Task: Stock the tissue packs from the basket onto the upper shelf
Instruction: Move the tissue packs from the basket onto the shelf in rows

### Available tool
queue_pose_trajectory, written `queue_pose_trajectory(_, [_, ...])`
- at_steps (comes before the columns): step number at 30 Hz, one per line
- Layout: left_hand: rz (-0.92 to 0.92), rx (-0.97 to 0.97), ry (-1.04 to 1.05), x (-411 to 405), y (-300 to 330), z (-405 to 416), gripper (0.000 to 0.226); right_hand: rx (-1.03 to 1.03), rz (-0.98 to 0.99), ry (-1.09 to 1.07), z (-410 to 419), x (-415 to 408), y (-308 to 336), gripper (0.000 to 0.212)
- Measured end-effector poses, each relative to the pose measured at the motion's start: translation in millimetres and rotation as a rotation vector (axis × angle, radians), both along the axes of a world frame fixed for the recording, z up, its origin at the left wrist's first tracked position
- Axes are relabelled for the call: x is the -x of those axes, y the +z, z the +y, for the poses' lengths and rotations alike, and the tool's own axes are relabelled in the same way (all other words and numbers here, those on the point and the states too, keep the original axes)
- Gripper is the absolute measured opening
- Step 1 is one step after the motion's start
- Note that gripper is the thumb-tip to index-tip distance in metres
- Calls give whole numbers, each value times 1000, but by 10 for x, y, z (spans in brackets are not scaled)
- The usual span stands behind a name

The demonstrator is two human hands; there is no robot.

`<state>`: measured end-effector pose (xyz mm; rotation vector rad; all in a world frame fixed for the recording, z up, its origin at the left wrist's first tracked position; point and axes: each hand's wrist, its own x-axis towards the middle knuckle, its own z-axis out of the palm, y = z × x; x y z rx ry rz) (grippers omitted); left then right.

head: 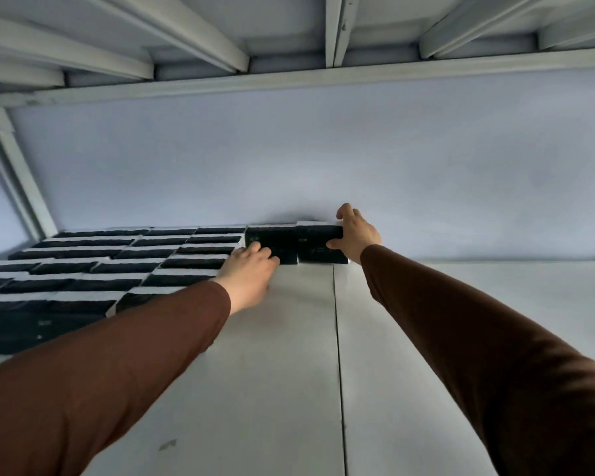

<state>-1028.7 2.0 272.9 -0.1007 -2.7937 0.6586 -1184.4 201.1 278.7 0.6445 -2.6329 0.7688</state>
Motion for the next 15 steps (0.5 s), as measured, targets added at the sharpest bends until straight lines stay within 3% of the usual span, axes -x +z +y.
queue_pose_trajectory(6, [13, -83, 10, -175, -89, 55, 31, -29, 97, -86, -134, 4, -171, 28])
queue_pose_trajectory(13, [-4, -158, 22, -401, -46, 262, 31, -142, -95, 132, 184, -103, -28, 70])
queue_pose_trajectory(15, [-19, -174, 20, -505, -26, 328, 29, -137, -89, 141, 351, -276, 10, 70])
